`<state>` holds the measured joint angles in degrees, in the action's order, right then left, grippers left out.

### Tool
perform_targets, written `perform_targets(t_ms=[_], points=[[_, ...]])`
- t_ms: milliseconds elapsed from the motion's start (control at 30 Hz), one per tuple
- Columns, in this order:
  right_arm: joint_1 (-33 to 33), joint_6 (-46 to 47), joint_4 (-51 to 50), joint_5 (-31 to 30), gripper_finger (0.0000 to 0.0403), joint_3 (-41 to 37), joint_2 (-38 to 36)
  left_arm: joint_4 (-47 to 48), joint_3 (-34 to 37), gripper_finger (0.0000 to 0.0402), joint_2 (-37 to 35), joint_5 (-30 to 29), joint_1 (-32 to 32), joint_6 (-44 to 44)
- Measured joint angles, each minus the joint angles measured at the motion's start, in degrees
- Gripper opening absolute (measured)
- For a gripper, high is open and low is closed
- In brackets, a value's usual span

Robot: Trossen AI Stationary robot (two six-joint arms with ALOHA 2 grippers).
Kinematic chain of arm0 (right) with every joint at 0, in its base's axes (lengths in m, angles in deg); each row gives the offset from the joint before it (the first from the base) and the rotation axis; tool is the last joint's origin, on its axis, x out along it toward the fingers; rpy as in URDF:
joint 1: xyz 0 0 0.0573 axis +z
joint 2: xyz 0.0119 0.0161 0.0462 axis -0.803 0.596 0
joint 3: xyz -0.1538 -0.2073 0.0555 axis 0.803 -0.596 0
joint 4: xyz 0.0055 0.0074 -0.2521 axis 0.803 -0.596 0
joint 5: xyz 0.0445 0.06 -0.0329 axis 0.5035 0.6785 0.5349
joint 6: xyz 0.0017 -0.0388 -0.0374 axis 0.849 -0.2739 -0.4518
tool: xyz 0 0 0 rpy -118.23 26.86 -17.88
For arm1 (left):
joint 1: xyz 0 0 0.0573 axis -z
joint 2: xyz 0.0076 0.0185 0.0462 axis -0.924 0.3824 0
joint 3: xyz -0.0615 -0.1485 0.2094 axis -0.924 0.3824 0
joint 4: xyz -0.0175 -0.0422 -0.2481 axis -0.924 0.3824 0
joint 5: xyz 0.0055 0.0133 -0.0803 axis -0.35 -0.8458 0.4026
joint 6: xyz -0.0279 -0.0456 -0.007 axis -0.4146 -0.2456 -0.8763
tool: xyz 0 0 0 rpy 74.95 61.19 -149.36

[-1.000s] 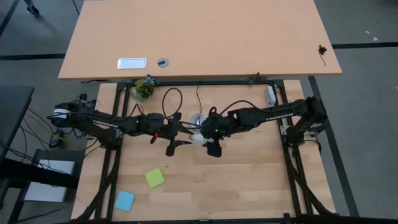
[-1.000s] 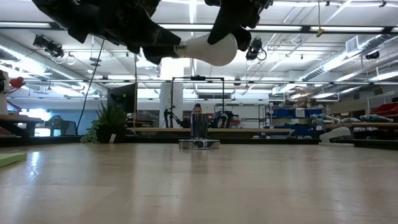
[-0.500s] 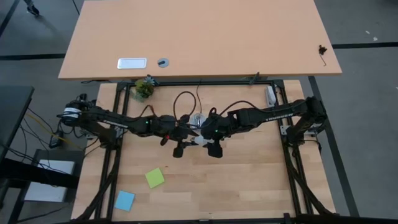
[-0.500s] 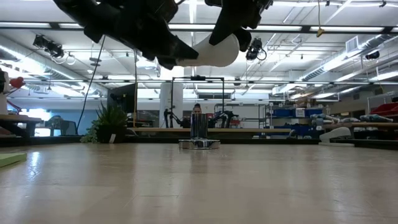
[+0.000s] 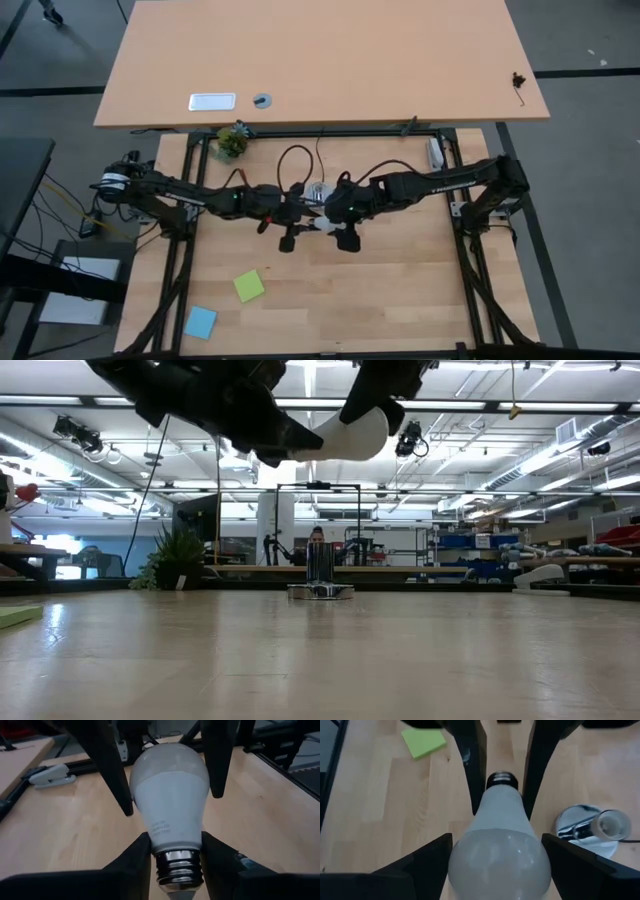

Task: Screw lightbulb
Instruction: Insert the lightbulb into the lamp

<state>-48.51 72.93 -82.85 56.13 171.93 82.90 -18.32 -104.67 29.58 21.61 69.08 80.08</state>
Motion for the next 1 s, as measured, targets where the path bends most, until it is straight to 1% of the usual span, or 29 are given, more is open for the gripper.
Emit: perform_targets(t_ms=[200,367,433,500,667,833,1000], points=[[0.0,-0.7,-0.8,-2.5,0.0303,0.0,-5.0,-4.9,-0.2,0.0130,-0.1,-0.7,-0.2,0.2],[0.0,-1.9,-1.3,-5.1,0.0304,0.0,-9.6,-8.7,-0.1,0.0129,-0.2,-0.2,-1.7,0.1],[0.0,-2.3,-1.5,-7.0,0.0305,0.0,-11.9,-8.2,0.4,0.0129,0.2,1.8,-2.5,0.1],[0.0,-2.8,-1.0,-9.1,0.0303,0.1,-13.8,-10.0,0.4,0.0129,0.2,3.8,-3.2,-0.3],[0.0,-4.6,1.5,-12.8,0.0297,0.0,-18.3,-14.0,0.3,0.0129,0.1,4.0,-4.2,-1.1],[0.3,-7.3,4.7,-14.1,0.0295,0.0,-21.2,-22.7,0.2,0.0129,-0.3,6.1,-4.9,-1.3],[0.3,-9.9,8.8,-14.1,0.0294,-0.7,-22.3,-27.3,0.2,0.0129,-2.4,8.8,-6.8,-3.3]])
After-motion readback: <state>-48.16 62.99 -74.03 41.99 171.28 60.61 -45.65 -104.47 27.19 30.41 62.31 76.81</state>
